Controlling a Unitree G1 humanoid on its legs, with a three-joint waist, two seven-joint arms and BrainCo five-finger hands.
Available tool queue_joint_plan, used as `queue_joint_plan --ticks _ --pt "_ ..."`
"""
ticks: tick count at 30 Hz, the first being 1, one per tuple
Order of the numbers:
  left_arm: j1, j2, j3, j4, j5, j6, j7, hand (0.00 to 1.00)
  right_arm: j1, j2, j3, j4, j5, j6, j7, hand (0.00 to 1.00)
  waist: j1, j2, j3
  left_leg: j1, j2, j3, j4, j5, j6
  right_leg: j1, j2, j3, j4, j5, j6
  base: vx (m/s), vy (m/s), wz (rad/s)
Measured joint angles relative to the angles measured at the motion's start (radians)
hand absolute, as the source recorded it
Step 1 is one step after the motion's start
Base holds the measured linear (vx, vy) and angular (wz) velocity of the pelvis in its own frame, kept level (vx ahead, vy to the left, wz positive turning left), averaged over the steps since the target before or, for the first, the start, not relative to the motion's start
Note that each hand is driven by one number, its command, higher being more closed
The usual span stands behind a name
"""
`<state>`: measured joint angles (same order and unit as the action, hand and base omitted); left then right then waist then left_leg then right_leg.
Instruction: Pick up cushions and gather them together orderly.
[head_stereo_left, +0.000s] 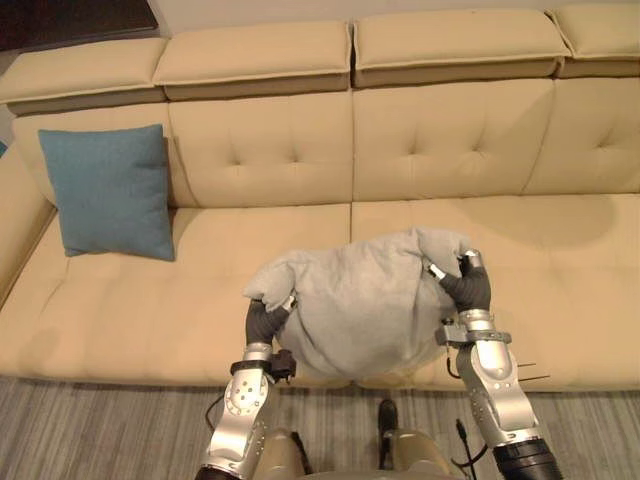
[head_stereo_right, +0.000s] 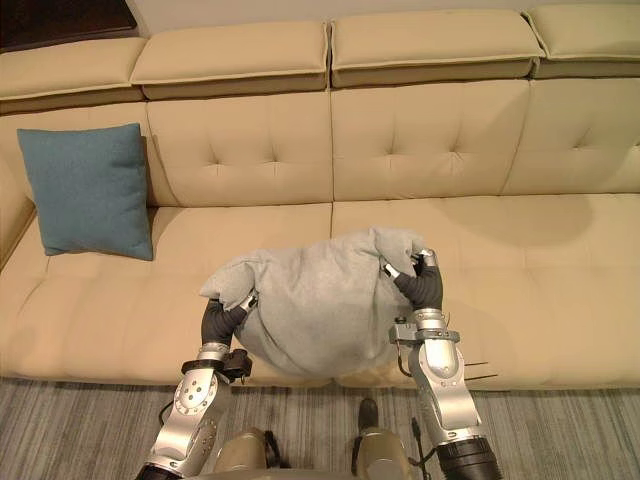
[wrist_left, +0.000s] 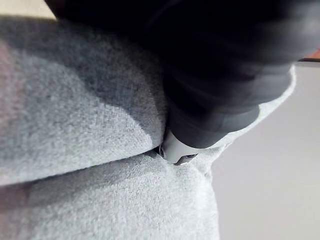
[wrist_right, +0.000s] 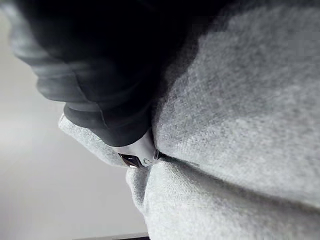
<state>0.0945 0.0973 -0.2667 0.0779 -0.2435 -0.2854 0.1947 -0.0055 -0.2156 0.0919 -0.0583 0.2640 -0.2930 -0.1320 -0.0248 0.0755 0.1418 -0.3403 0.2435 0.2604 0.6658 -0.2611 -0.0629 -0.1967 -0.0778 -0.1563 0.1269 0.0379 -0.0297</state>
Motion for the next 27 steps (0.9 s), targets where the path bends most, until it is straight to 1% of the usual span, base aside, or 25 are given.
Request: queue_joint_plan --ticks 1,2,3,4,5,6,8,9,12,14,15,16,18,19,21,22,23,24,26,27 --pt "-0.012 -0.008 -0.01 0.001 0.0 -0.002 0.0 1.0 -0.005 -0.003 -0.015 0.009 0.0 -0.006 0.0 1.0 0.004 0.028 -0.01 0.013 -0.013 -0.021 -0.257 0.196 -0.008 0.001 0.021 0.009 -0.016 -0.01 0.045 0.1 0.156 -0.29" --pt "-0.019 -0.007 -0.008 0.009 0.0 -0.004 0.0 1.0 -0.009 0.003 -0.019 0.026 0.0 -0.007 0.0 1.0 0.006 0.033 -0.013 0.025 -0.011 -0.035 -0.289 0.152 -0.021 0.0 0.035 0.022 -0.022 -0.015 0.064 0.11 0.213 -0.24" --pt "-0.039 0.013 -0.01 0.032 0.0 -0.003 0.0 1.0 -0.008 0.023 -0.023 0.059 -0.001 -0.006 -0.002 1.0 0.001 0.007 -0.013 0.04 -0.037 -0.03 -0.332 0.162 -0.018 -0.004 0.013 0.03 -0.031 -0.005 0.072 0.06 0.158 -0.06" --pt "-0.042 0.028 -0.01 0.04 0.0 -0.003 0.001 1.0 -0.008 0.041 -0.023 0.081 -0.002 -0.003 -0.002 1.0 -0.004 -0.009 -0.011 0.056 -0.059 -0.021 -0.366 0.175 -0.001 -0.004 -0.005 0.037 -0.039 -0.001 0.081 0.06 0.161 0.01" --pt "-0.042 0.037 -0.01 0.041 0.0 -0.002 0.002 1.0 -0.007 0.052 -0.023 0.092 -0.009 0.0 -0.003 1.0 -0.004 -0.015 -0.011 0.065 -0.075 -0.008 -0.387 0.18 0.006 -0.004 -0.017 0.054 -0.049 0.004 0.088 0.05 0.128 -0.04" --pt "-0.042 0.04 -0.01 0.041 0.0 -0.002 0.004 1.0 -0.009 0.053 -0.022 0.094 -0.026 0.007 -0.003 1.0 -0.004 -0.015 -0.011 0.068 -0.089 0.002 -0.395 0.181 0.007 -0.004 -0.029 0.071 -0.061 0.011 0.099 0.05 0.126 -0.12" --pt "-0.044 0.048 -0.007 0.04 0.001 -0.002 0.012 1.0 -0.022 0.053 -0.01 0.096 -0.046 0.018 -0.009 1.0 0.002 -0.015 -0.011 0.086 -0.105 0.033 -0.42 0.185 0.013 -0.009 -0.039 0.114 -0.074 0.021 0.108 0.03 0.125 -0.41" --pt "-0.069 0.064 -0.004 0.04 0.013 -0.002 0.034 1.0 -0.084 0.059 0.005 0.132 -0.078 0.023 -0.035 1.0 0.003 -0.017 -0.01 0.09 -0.109 0.067 -0.424 0.181 0.019 -0.019 -0.038 0.154 -0.095 0.039 0.107 0.01 0.133 -0.67" --pt "-0.157 0.088 0.013 0.04 0.044 -0.003 0.082 1.0 -0.212 0.06 0.011 0.166 -0.109 0.026 -0.074 1.0 0.004 -0.031 -0.002 0.085 -0.101 0.09 -0.425 0.18 0.019 -0.037 -0.026 0.186 -0.114 0.061 0.1 -0.04 0.05 -0.39" --pt "-0.217 0.099 0.045 0.042 0.063 -0.003 0.11 1.0 -0.307 0.057 0.028 0.196 -0.118 0.023 -0.093 1.0 -0.003 -0.037 0.004 0.065 -0.099 0.096 -0.424 0.181 0.019 -0.062 -0.023 0.198 -0.117 0.073 0.099 -0.07 -0.01 -0.24" --pt "-0.267 0.107 0.058 0.055 0.072 -0.005 0.137 1.0 -0.369 0.056 0.038 0.22 -0.119 0.022 -0.11 1.0 -0.007 -0.042 0.007 0.048 -0.099 0.097 -0.422 0.183 0.022 -0.08 -0.021 0.205 -0.119 0.082 0.101 -0.11 -0.031 -0.13" --pt "-0.352 0.117 0.079 0.096 0.086 -0.006 0.174 1.0 -0.458 0.051 0.047 0.263 -0.12 0.02 -0.132 1.0 -0.011 -0.045 0.01 0.02 -0.098 0.097 -0.417 0.188 0.027 -0.103 -0.02 0.208 -0.126 0.098 0.099 -0.12 -0.035 -0.09" --pt "-0.48 0.141 0.096 0.157 0.1 -0.006 0.225 1.0 -0.574 0.048 0.047 0.322 -0.14 0.018 -0.161 1.0 -0.01 -0.049 0.041 -0.002 -0.091 0.095 -0.402 0.192 0.03 -0.114 -0.016 0.208 -0.132 0.114 0.098 -0.12 -0.043 -0.01" --pt "-0.508 0.146 0.104 0.17 0.101 -0.006 0.229 1.0 -0.598 0.048 0.047 0.332 -0.144 0.018 -0.166 1.0 -0.009 -0.051 0.048 -0.008 -0.089 0.094 -0.398 0.192 0.03 -0.118 -0.015 0.208 -0.131 0.117 0.097 -0.12 -0.051 0.03" --pt "-0.653 0.171 0.131 0.237 0.109 -0.006 0.279 1.0 -0.705 0.044 0.045 0.378 -0.157 0.017 -0.197 1.0 -0.008 -0.052 0.064 -0.063 -0.085 0.079 -0.381 0.205 0.036 -0.157 -0.013 0.197 -0.13 0.129 0.095 -0.13 -0.068 0.14" --pt "-0.683 0.177 0.134 0.249 0.109 -0.006 0.29 1.0 -0.729 0.044 0.043 0.393 -0.157 0.017 -0.201 1.0 -0.009 -0.052 0.074 -0.068 -0.086 0.074 -0.381 0.209 0.035 -0.16 -0.013 0.192 -0.13 0.13 0.095 -0.12 -0.065 0.25" --pt "-0.761 0.188 0.145 0.284 0.117 -0.007 0.315 1.0 -0.79 0.045 0.038 0.438 -0.157 0.017 -0.222 1.0 -0.007 -0.053 0.103 -0.076 -0.086 0.062 -0.382 0.217 0.035 -0.164 -0.013 0.182 -0.126 0.131 0.095 -0.07 -0.04 0.18" --pt "-0.788 0.19 0.153 0.298 0.121 -0.006 0.322 1.0 -0.812 0.045 0.033 0.453 -0.157 0.018 -0.228 1.0 -0.004 -0.054 0.109 -0.083 -0.086 0.06 -0.383 0.22 0.035 -0.171 -0.012 0.18 -0.123 0.131 0.095 -0.09 -0.053 0.18" --pt "-0.964 0.213 0.162 0.387 0.137 -0.008 0.368 1.0 -0.946 0.033 -0.01 0.527 -0.161 0.018 -0.266 1.0 0.013 -0.054 0.153 -0.123 -0.089 0.048 -0.392 0.245 0.035 -0.214 -0.012 0.169 -0.109 0.136 0.091 -0.1 -0.056 0.15" --pt "-1.01 0.223 0.162 0.409 0.139 -0.008 0.379 1.0 -0.984 0.032 -0.02 0.546 -0.162 0.018 -0.276 1.0 0.012 -0.054 0.163 -0.137 -0.09 0.043 -0.398 0.255 0.037 -0.227 -0.011 0.163 -0.11 0.141 0.088 -0.1 -0.058 0.22"
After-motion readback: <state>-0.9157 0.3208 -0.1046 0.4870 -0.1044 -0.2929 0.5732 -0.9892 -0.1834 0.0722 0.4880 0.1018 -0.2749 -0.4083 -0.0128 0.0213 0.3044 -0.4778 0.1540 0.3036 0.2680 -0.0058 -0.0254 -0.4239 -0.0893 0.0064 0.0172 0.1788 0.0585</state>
